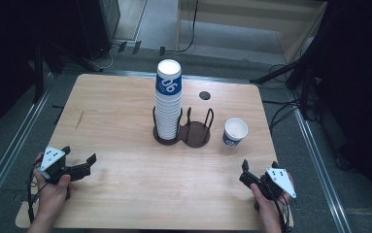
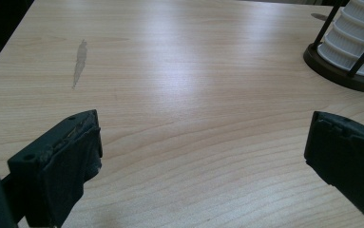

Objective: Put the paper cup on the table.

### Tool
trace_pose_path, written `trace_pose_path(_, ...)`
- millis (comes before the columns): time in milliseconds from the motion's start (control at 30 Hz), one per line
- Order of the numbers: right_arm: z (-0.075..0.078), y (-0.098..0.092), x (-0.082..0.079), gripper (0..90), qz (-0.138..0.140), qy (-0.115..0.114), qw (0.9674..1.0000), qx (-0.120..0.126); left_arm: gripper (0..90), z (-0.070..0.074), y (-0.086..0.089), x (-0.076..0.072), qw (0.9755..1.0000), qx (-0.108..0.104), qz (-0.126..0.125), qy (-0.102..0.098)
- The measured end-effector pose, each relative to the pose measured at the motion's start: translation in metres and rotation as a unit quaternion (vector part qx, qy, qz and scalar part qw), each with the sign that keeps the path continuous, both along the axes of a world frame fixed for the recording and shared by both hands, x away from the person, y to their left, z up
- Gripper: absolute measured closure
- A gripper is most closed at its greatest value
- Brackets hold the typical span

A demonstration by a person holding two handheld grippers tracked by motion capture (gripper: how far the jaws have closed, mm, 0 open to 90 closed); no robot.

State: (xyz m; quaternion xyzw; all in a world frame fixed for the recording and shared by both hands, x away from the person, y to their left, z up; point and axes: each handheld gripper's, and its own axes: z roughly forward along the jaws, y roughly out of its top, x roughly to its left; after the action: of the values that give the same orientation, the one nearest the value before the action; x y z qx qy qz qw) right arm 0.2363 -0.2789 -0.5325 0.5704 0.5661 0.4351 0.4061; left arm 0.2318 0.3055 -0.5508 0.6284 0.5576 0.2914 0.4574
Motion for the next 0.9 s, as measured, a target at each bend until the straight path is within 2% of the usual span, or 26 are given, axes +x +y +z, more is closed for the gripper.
trace_pose_path(267, -0.006, -0.012, -0.011, 0.4, 0.005, 0.003, 1.0000, 0.000, 0.0, 0.000, 0.000, 0.000, 1.0000, -0.002, 0.000, 0.001)
trace_pose_path(367, -0.010, -0.018, -0.017, 0.4, -0.008, 0.015, 0.9998, -0.011, 0.0, 0.000, 0.000, 0.000, 1.0000, -0.002, 0.000, 0.001)
trace_pose_path(533, -0.012, -0.025, -0.021, 0.4, -0.012, 0.020, 0.9997, -0.003, 0.0, 0.000, 0.000, 0.000, 1.0000, -0.003, 0.000, 0.001)
trace_pose_path(667, -0.014, -0.027, -0.022, 2.7, -0.015, 0.026, 0.9995, -0.013, 0.0, 0.000, 0.000, 0.001, 1.0000, -0.003, 0.000, 0.001)
trace_pose_path(900, -0.014, -0.025, -0.022, 3.4, -0.018, 0.033, 0.9993, -0.005, 0.0, 0.000, 0.000, 0.001, 1.0000, -0.001, -0.001, 0.002)
